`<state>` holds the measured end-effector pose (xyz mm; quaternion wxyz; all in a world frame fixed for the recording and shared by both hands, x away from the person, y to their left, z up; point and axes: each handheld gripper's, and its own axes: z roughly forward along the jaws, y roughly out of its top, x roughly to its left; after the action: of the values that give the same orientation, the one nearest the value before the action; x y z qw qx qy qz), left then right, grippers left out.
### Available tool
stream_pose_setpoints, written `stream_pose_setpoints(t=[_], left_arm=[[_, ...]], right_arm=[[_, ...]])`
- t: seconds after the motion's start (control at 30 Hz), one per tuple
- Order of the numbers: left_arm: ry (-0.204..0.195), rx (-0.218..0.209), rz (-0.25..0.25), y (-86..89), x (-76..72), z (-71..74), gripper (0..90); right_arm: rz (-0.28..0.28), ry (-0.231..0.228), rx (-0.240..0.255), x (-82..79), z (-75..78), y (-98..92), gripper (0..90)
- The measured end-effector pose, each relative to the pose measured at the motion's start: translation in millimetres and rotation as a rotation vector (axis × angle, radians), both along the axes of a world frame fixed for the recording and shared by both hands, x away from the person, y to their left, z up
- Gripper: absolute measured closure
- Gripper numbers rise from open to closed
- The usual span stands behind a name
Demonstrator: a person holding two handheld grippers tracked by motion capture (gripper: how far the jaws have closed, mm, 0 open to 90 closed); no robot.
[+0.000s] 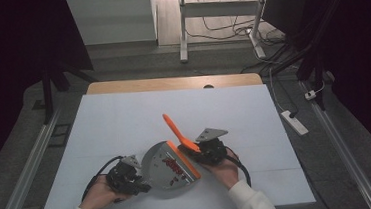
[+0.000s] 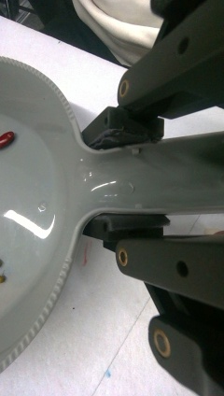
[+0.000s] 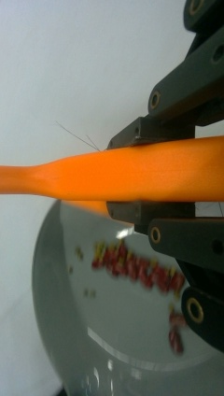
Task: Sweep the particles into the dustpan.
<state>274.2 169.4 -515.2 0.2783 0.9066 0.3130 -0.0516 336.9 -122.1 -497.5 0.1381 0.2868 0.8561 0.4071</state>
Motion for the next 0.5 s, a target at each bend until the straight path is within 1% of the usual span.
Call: stream_pose_setpoints(t=[0.07, 0.13, 0.2, 0.3, 0.33, 0.4, 0.5], left_arm=[[0.001, -0.001, 0.001, 0.1, -0.3, -0.4, 61.6], [0.001, 0.000, 0.001, 0.0, -0.2, -0.8, 61.6], [0.001, -0.002, 0.002, -0.2, -0.2, -1.0, 61.6], [0.000, -0.001, 0.002, -0.3, -0.3, -1.1, 61.6], [-0.001, 0.000, 0.002, -0.3, -0.3, -1.1, 61.6], [-0.002, 0.001, 0.002, -0.2, -0.4, -1.0, 61.6], [-0.005, -0.003, 0.005, -0.4, -1.0, -1.0, 61.6]], right_arm=[[0.034, -0.002, 0.007, -5.5, -0.6, 10.2, 69.8], [0.055, -0.023, -0.002, -10.6, 0.9, 18.7, 69.8], [0.072, -0.011, 0.019, -13.9, 2.6, 24.7, 69.8], [0.097, -0.027, 0.001, -18.9, 2.1, 33.2, 69.9], [0.103, -0.023, 0.004, -20.5, 1.8, 35.5, 69.9], [0.113, -0.013, 0.018, -22.1, 1.6, 38.1, 69.9], [0.131, 0.001, 0.053, -23.4, 2.6, 39.2, 69.8]])
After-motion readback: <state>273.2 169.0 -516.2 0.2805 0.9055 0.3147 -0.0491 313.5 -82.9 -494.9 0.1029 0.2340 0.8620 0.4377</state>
